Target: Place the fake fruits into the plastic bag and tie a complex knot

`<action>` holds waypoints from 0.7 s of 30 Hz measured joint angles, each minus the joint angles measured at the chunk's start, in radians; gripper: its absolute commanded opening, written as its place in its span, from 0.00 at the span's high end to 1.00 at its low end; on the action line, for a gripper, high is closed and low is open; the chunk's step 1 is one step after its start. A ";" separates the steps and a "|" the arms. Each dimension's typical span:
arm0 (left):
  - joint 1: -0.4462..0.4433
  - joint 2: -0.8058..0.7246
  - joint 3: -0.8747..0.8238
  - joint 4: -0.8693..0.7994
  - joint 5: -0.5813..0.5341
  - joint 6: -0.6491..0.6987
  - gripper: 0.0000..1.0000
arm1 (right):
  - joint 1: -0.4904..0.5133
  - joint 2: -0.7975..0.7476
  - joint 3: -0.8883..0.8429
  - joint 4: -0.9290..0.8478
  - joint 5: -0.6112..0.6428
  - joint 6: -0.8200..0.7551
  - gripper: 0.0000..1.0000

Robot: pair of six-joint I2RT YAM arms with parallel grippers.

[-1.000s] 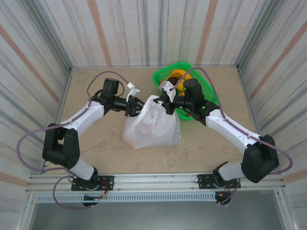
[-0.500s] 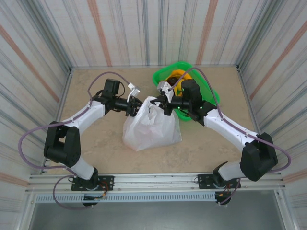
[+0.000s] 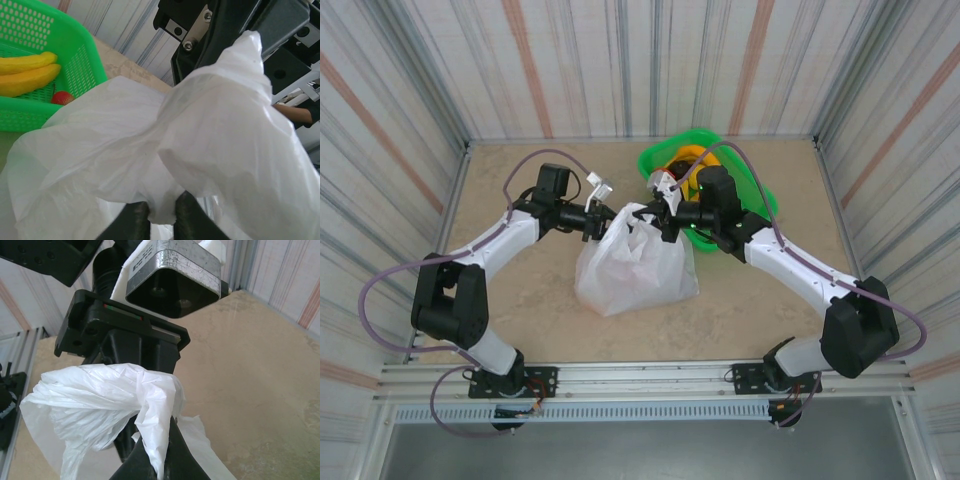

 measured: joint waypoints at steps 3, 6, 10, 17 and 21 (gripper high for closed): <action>0.000 0.000 0.001 0.002 -0.006 0.002 0.99 | -0.001 0.000 0.000 -0.015 -0.002 -0.002 0.99; 0.000 -0.002 0.001 0.002 -0.014 0.001 1.00 | -0.008 0.000 0.001 -0.035 -0.006 -0.002 0.76; 0.000 -0.006 0.001 0.002 -0.015 0.001 1.00 | -0.025 -0.006 0.005 -0.082 -0.019 0.005 0.48; 0.000 -0.010 0.001 0.002 -0.016 0.001 1.00 | -0.085 -0.086 0.014 -0.159 -0.034 0.068 0.20; 0.000 -0.010 0.001 0.002 -0.016 0.001 1.00 | -0.166 -0.177 0.014 -0.206 -0.057 0.141 0.22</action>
